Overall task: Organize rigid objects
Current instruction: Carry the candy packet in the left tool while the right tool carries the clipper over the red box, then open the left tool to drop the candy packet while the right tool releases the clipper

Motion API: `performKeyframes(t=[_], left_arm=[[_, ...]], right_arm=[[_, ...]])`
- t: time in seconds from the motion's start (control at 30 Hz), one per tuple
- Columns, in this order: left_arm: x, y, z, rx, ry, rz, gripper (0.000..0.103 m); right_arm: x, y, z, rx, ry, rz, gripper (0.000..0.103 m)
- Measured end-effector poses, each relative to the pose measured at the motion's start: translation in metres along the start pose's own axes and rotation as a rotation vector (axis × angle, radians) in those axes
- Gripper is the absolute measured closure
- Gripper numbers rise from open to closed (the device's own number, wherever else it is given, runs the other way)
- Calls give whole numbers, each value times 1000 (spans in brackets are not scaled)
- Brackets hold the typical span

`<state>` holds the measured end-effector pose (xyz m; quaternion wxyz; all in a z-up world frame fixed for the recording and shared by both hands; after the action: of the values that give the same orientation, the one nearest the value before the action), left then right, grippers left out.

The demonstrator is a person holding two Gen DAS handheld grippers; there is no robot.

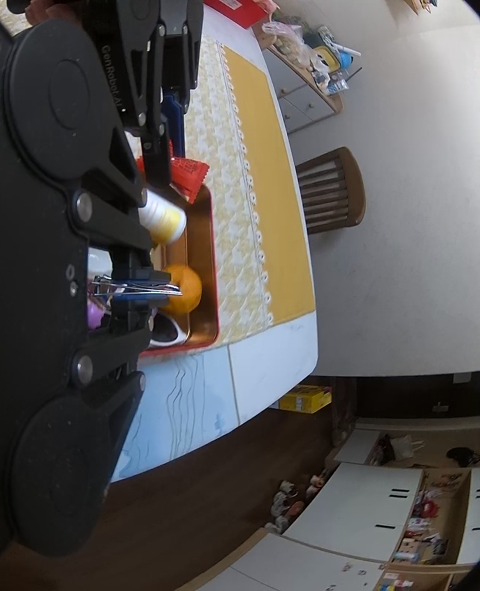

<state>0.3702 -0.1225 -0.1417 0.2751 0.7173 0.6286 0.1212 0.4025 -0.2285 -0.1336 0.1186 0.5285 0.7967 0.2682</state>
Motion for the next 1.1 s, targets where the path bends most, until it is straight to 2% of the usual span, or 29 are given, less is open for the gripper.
performKeyframes(t=[0.23, 0.53, 0.97, 1.1], left_arm=[[-4, 8, 35, 45, 36, 1, 82], [7, 16, 72, 107, 88, -37, 81], [9, 13, 92, 153, 121, -36, 81], [10, 10, 95, 168, 121, -41, 81]], right_arm=[[-24, 2, 21, 28, 0, 32, 99], [-26, 5, 49, 57, 28, 16, 99], [-24, -4, 74, 106, 17, -27, 99], [-23, -6, 77, 119, 16, -39, 94]])
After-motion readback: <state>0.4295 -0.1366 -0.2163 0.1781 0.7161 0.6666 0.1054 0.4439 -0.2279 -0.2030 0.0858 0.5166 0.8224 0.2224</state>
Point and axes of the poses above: each gripper's, at about its wrist camera, not at the fingertips, and z roughly the way its jaws point, x to its left, y to its top, the point moved 10 cm from there along z, roughly the way its jaws point, and after that the axes turned 12 degrees about x, right-handed, at the moved point
